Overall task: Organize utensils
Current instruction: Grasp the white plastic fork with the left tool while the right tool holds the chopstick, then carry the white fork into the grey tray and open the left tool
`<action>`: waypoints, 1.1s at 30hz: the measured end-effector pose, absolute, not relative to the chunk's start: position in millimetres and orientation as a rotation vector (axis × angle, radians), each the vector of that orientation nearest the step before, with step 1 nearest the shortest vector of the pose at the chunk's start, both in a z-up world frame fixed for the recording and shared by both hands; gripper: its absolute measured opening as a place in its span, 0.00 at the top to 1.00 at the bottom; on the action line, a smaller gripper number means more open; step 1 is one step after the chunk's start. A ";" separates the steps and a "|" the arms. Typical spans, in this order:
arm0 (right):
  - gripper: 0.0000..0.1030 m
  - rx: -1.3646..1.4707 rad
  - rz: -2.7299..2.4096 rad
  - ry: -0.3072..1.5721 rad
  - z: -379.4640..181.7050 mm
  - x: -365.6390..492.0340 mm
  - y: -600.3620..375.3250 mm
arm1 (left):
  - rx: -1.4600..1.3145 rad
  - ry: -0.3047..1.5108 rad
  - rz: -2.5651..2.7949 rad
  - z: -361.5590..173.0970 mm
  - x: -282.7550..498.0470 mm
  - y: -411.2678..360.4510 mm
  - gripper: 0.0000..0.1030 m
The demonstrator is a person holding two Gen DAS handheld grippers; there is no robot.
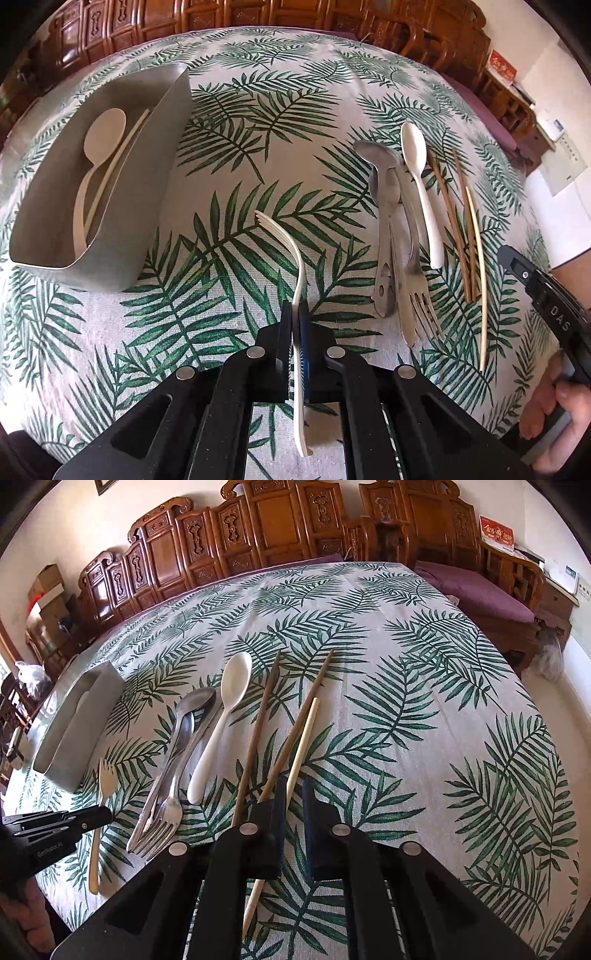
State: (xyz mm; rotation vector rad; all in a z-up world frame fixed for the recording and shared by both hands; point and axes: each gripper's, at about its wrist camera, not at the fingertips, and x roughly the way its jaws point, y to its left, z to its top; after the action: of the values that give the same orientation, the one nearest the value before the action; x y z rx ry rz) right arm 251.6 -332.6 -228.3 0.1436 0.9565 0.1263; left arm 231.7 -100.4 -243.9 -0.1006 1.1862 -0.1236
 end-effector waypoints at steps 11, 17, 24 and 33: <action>0.90 0.124 0.149 0.985 -234.3 250.9 -326.8 | -0.022 1.102 -0.205 -220.8 234.5 -93.1 0.97; 0.90 0.072 0.125 1.011 -239.9 250.4 -320.6 | 0.012 1.066 -0.263 -208.2 229.8 -98.4 0.97; 0.90 0.027 0.145 1.024 -242.8 250.7 -309.7 | 0.017 1.038 -0.309 -197.5 229.3 -98.9 0.97; 0.92 -0.032 0.103 1.025 -243.4 252.8 -303.0 | 0.020 1.010 -0.305 -182.4 233.7 -80.6 0.97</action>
State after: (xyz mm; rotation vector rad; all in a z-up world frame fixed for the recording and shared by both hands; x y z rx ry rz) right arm 252.8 -303.0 -243.4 -0.0320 1.0255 0.1033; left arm 233.7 -80.6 -182.4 0.0201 1.0102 -0.3052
